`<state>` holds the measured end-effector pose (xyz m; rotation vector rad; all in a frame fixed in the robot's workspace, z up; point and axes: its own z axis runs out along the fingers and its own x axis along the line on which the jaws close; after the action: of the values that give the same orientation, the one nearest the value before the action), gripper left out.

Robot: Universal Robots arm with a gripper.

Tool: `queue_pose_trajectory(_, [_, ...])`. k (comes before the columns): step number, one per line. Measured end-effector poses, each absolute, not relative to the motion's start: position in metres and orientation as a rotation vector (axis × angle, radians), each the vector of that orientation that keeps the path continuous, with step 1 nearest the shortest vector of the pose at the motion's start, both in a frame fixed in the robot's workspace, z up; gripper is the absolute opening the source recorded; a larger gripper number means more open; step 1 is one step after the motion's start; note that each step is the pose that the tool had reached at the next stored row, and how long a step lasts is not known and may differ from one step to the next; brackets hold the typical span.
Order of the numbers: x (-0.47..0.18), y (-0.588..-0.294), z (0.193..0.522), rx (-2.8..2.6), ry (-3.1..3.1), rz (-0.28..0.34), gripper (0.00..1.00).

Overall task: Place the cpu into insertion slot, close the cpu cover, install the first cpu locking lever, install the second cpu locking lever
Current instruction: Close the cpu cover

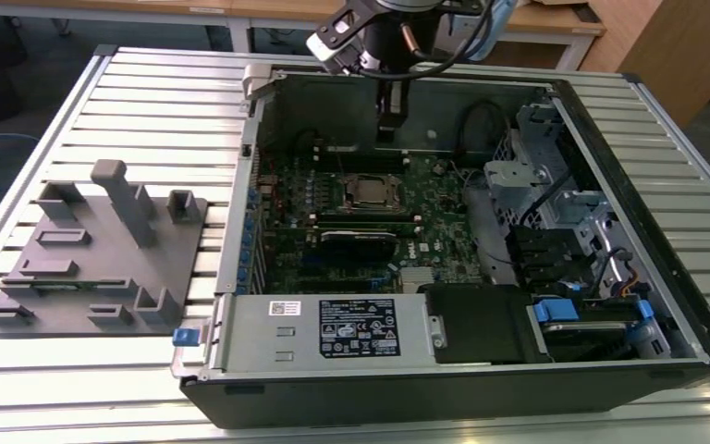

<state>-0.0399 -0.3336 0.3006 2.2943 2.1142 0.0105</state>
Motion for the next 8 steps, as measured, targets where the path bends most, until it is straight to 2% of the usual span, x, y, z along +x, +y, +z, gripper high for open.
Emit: queue_pose_trajectory(8, [-0.040, -0.334, 0.288, 2.291, 2.112, 0.005, 0.10])
